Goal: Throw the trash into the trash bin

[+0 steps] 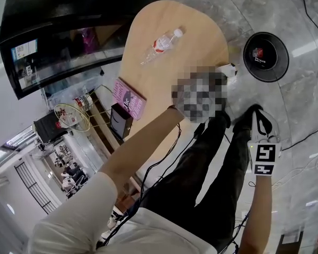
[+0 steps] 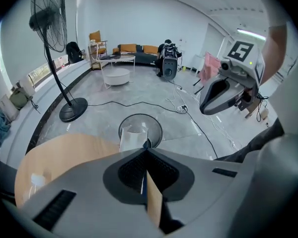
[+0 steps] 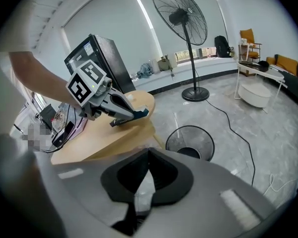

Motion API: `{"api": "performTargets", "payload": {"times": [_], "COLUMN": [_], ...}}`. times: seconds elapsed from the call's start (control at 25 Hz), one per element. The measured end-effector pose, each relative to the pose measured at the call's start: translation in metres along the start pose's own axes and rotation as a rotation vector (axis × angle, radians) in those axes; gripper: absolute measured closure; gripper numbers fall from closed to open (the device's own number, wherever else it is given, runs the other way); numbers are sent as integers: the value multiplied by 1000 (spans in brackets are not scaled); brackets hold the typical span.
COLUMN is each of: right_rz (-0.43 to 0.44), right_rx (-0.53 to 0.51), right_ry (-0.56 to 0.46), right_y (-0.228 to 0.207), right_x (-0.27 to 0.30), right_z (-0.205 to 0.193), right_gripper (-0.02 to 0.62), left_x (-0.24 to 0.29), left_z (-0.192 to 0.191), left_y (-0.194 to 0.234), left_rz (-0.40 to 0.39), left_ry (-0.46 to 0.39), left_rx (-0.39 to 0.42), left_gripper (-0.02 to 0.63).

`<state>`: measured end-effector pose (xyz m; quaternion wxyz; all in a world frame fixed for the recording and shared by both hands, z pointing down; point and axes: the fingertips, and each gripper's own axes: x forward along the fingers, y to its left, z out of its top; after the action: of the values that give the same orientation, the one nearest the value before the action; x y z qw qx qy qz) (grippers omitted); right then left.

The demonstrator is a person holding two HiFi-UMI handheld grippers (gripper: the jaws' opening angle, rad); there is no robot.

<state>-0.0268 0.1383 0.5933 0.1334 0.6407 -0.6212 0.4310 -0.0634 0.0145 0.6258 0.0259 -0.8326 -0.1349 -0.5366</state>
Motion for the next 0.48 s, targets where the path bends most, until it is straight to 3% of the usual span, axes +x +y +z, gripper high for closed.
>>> {"api": "performTargets", "payload": {"times": [0.32, 0.48], "right_rz": [-44, -82], "right_rx": [62, 20], "right_ry": [-25, -27], "right_y": [-37, -53], "right_x": [-20, -27], "right_z": [-17, -28], "right_gripper": [584, 584], "left_x": [36, 61], "left_z": [58, 81], "left_y": [-14, -20], "left_rz": [-32, -54], "left_ry": [-58, -96], "left_rx": [-46, -95], "left_gripper": [598, 598]}}
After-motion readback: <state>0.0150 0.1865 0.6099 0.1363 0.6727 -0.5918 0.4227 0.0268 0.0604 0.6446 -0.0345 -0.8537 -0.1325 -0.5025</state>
